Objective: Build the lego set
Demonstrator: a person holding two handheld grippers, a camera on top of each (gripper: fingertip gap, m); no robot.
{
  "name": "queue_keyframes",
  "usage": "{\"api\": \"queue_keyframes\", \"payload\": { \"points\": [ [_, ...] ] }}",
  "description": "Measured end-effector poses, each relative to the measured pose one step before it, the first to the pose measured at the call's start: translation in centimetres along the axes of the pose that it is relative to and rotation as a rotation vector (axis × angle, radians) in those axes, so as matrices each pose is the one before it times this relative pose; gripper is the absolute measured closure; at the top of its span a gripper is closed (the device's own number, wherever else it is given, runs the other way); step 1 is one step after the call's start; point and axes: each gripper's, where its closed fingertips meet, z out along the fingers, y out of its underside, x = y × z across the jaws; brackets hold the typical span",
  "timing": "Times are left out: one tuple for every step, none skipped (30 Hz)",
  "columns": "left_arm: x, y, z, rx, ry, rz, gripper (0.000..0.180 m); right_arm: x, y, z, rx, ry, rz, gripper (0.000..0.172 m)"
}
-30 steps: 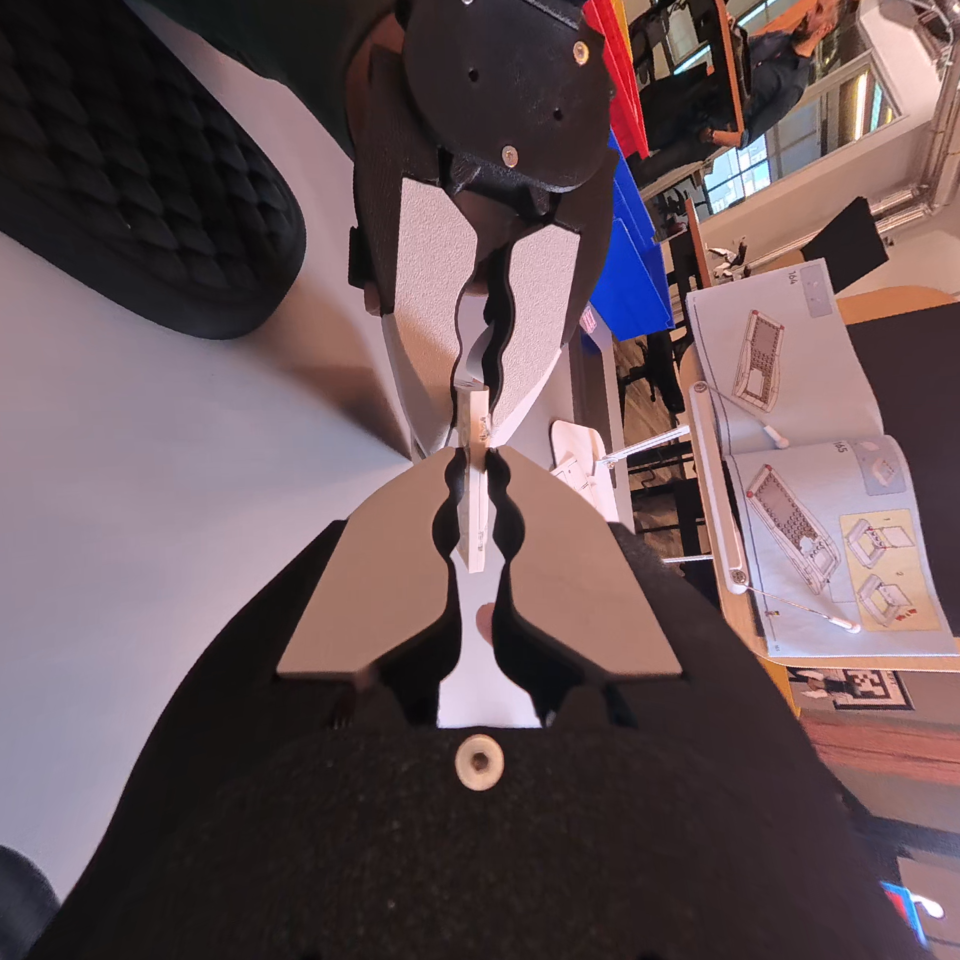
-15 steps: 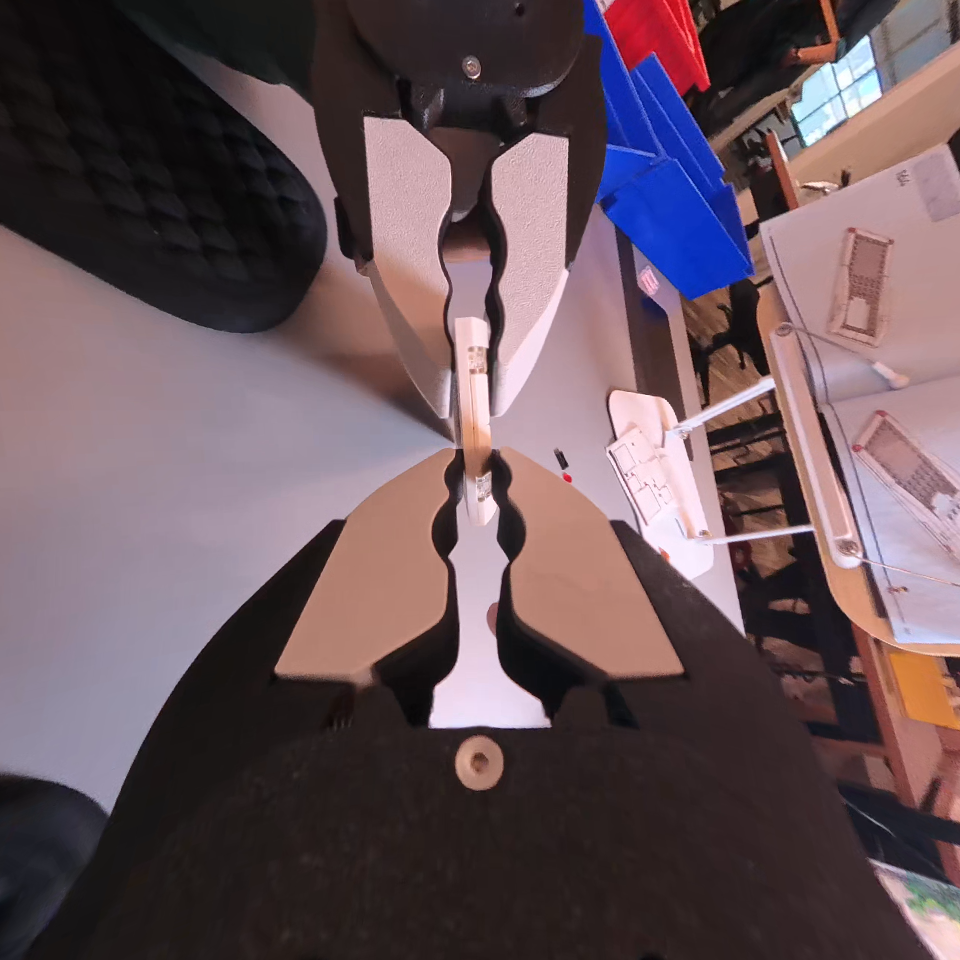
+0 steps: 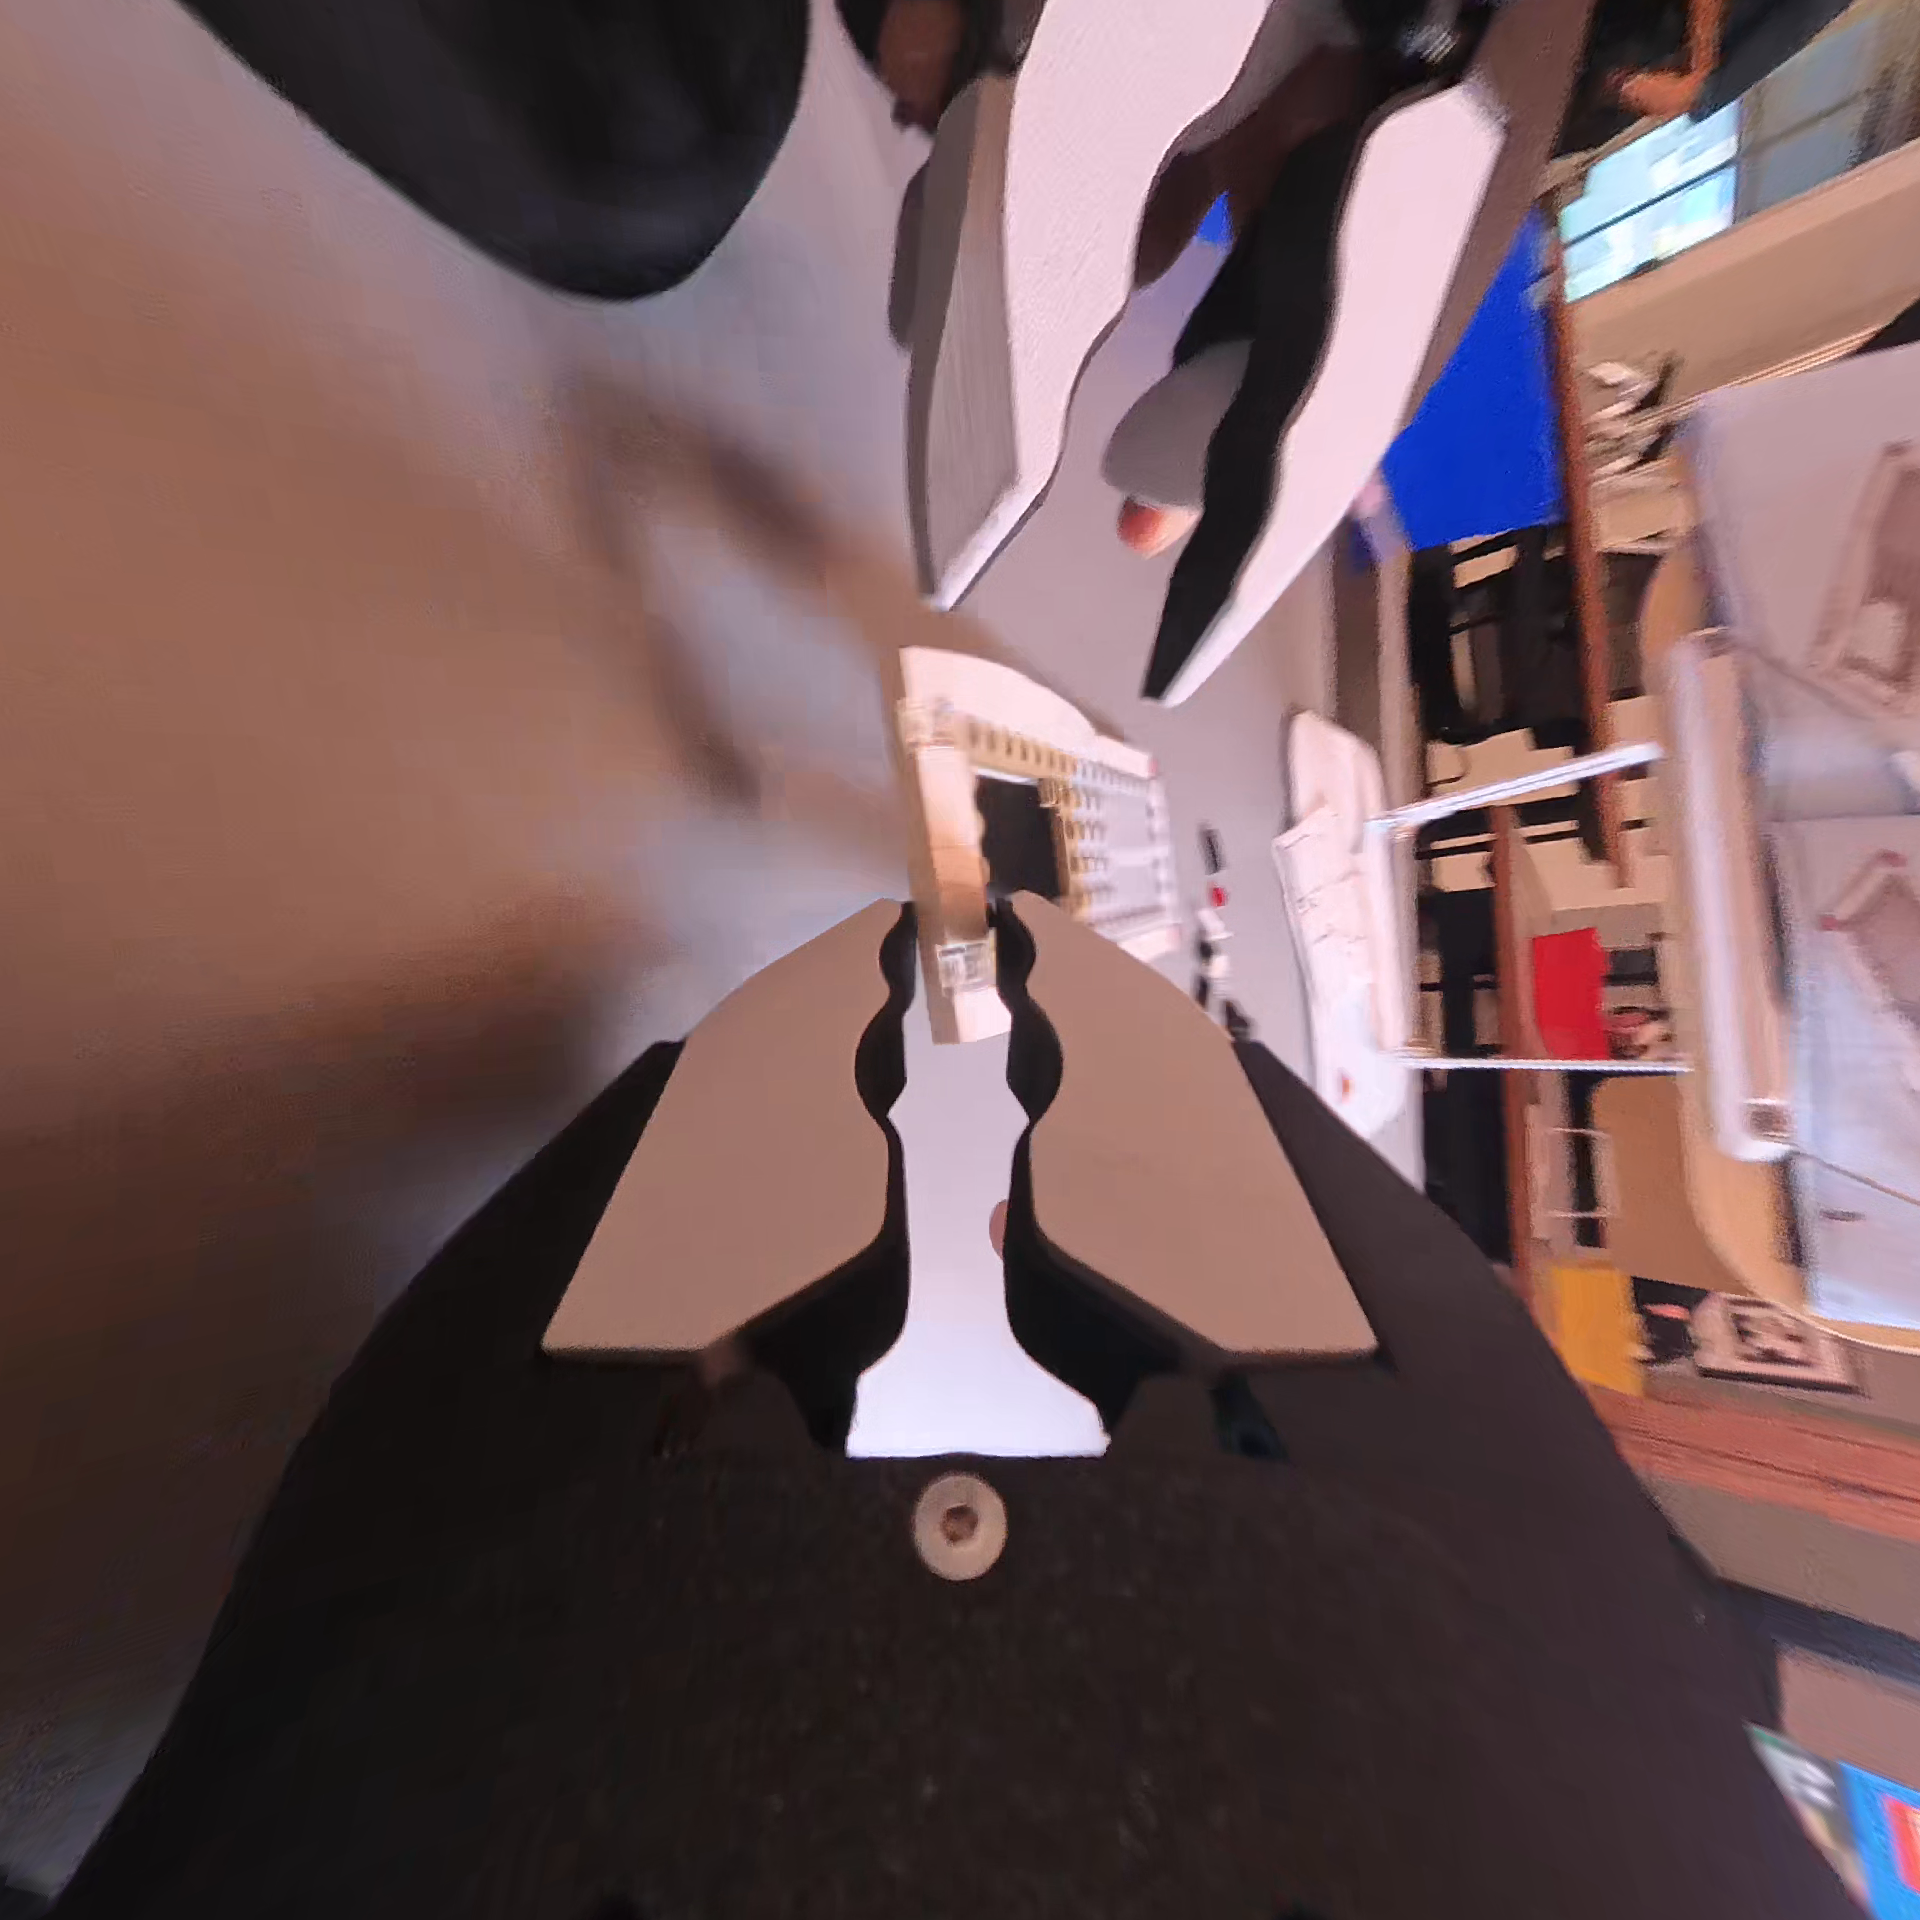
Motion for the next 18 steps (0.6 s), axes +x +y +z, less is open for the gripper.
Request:
{"api": "queue_keyframes", "payload": {
  "points": [
    [0.153, 0.16, 0.006, -0.0024, 0.0127, -0.0113, 0.137, -0.576, 0.376, 0.252, -0.012, -0.0328, 0.0188, 0.157],
    [-0.009, 0.134, -0.013, -0.0027, 0.003, -0.0044, 0.137, -0.461, 0.278, 0.214, -0.0052, -0.0271, 0.0206, 0.157],
    [-0.075, 0.093, -0.022, -0.0004, -0.0013, -0.0018, 0.138, -0.391, 0.284, 0.172, -0.0072, -0.0277, 0.0246, 0.156],
    [-0.234, 0.005, -0.031, 0.0053, -0.0097, -0.0049, 0.138, -0.169, 0.208, 0.116, -0.0059, -0.0176, 0.0274, 0.156],
    [-0.258, -0.036, -0.031, 0.0082, -0.0104, -0.0081, 0.139, 0.018, 0.077, -0.016, 0.0026, -0.0119, 0.0294, 0.155],
    [-0.379, -0.104, -0.033, 0.0142, -0.018, -0.0121, 0.14, -0.044, 0.078, -0.058, 0.0012, -0.0243, 0.0415, 0.155],
    [-0.559, -0.19, -0.053, 0.0193, -0.0289, -0.0152, 0.143, -0.062, 0.119, -0.107, -0.0014, -0.0326, 0.0556, 0.154],
    [-0.524, -0.195, -0.064, 0.0177, -0.026, -0.0162, 0.144, -0.045, 0.063, -0.139, 0.0044, -0.0347, 0.0702, 0.15],
    [-0.539, -0.247, -0.09, 0.0202, -0.027, -0.0165, 0.144, 0.001, -0.104, -0.224, 0.018, -0.0353, 0.0784, 0.141],
    [-0.6, -0.272, -0.12, 0.0224, -0.0307, -0.0173, 0.146, 0.069, -0.15, -0.322, 0.0215, -0.0313, 0.0774, 0.134],
    [-0.715, -0.14, -0.099, 0.0131, -0.0374, -0.0186, 0.147, 0.127, -0.09, -0.343, 0.0166, -0.0268, 0.0674, 0.126],
    [-0.599, 0.04, -0.064, 0.0028, -0.0289, -0.0139, 0.148, 0.213, -0.066, -0.369, 0.0144, -0.0163, 0.0517, 0.121],
    [-0.577, 0.219, -0.032, -0.0073, -0.0284, -0.0085, 0.148, 0.36, -0.014, -0.341, 0.013, -0.0002, 0.0322, 0.12],
    [-0.577, 0.419, 0.027, -0.0198, -0.0291, -0.0051, 0.148, 0.447, 0.15, -0.226, 0.0039, 0.0107, 0.0178, 0.12],
    [-0.385, 0.468, 0.077, -0.0222, -0.0183, -0.0049, 0.148, 0.55, 0.323, -0.074, -0.0054, 0.0184, 0.0123, 0.12],
    [-0.342, 0.388, 0.095, -0.0172, -0.0163, -0.0084, 0.148, 0.522, 0.394, 0.058, -0.0072, 0.018, 0.0128, 0.121],
    [-0.324, 0.336, 0.106, -0.016, -0.0161, -0.0099, 0.148, 0.397, 0.367, 0.172, -0.0035, 0.0088, 0.0202, 0.121],
    [-0.252, 0.293, 0.102, -0.0141, -0.013, -0.0067, 0.148, 0.187, 0.289, 0.214, 0.0031, -0.0059, 0.0301, 0.121]
  ]
}}
